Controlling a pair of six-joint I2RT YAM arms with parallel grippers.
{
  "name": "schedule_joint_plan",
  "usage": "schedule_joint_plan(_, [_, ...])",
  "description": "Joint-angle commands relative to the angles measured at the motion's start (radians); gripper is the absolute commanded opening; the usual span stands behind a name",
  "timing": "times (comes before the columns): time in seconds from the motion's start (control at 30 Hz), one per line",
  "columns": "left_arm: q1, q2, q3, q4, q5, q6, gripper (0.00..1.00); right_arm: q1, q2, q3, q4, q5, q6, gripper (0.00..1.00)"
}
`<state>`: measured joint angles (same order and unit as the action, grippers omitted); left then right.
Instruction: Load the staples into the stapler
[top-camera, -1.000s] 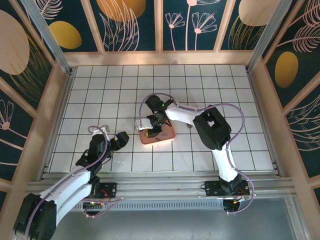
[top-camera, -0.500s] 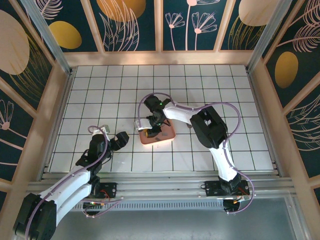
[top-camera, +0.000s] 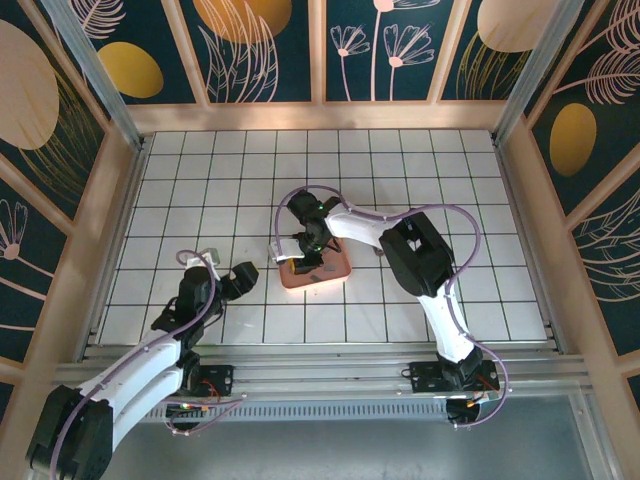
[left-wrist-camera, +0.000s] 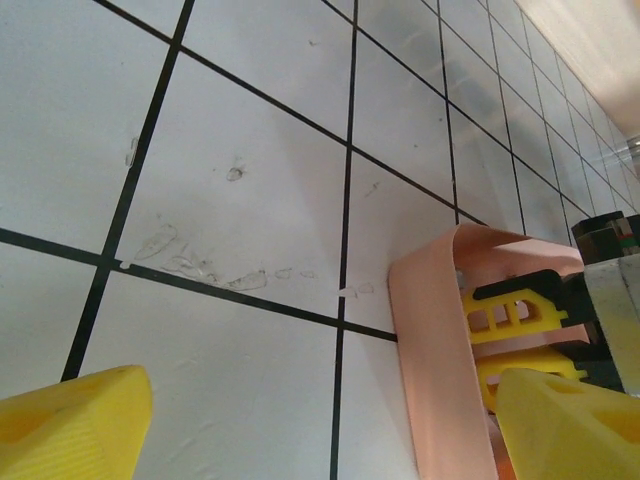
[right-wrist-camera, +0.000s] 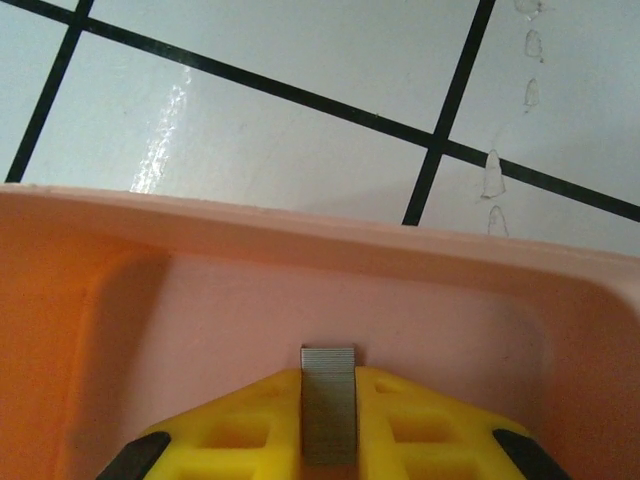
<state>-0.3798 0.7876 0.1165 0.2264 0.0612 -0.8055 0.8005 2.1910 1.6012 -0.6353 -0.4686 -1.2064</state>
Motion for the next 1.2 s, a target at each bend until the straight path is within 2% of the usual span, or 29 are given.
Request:
schedule_joint_plan(0.0, [-0.004, 0.004, 0.054, -0.011, -0.013, 0.054, 0.88, -0.004, -0.064, -0.039, 0.047, 0.062, 0.062, 0.17])
schedule_joint_plan(0.23, [-0.005, 0.045, 0.192, -0.049, 0.042, 0.211, 0.88, -0.047, -0.259, -0.204, 0.232, 0.056, 0.299, 0.14])
schedule_joint_plan(0.43, [-0.005, 0.106, 0.298, -0.066, 0.102, 0.312, 0.87, -0.080, -0.466, -0.383, 0.375, 0.167, 0.580, 0.13])
schedule_joint_plan(0.67, [-0.020, 0.279, 0.485, -0.078, 0.202, 0.473, 0.86, -0.091, -0.671, -0.553, 0.395, 0.352, 0.924, 0.14])
schedule_joint_plan(0.83, [-0.040, 0.391, 0.595, -0.059, 0.249, 0.573, 0.85, -0.111, -0.810, -0.676, 0.365, 0.420, 1.176, 0.14])
schedule_joint_plan(0.97, [-0.054, 0.472, 0.641, -0.044, 0.246, 0.586, 0.85, -0.137, -0.902, -0.784, 0.378, 0.430, 1.375, 0.14])
schedule_joint_plan(1.17, [-0.058, 0.517, 0.591, 0.044, 0.259, 0.557, 0.85, -0.163, -0.986, -0.898, 0.333, 0.452, 1.574, 0.14])
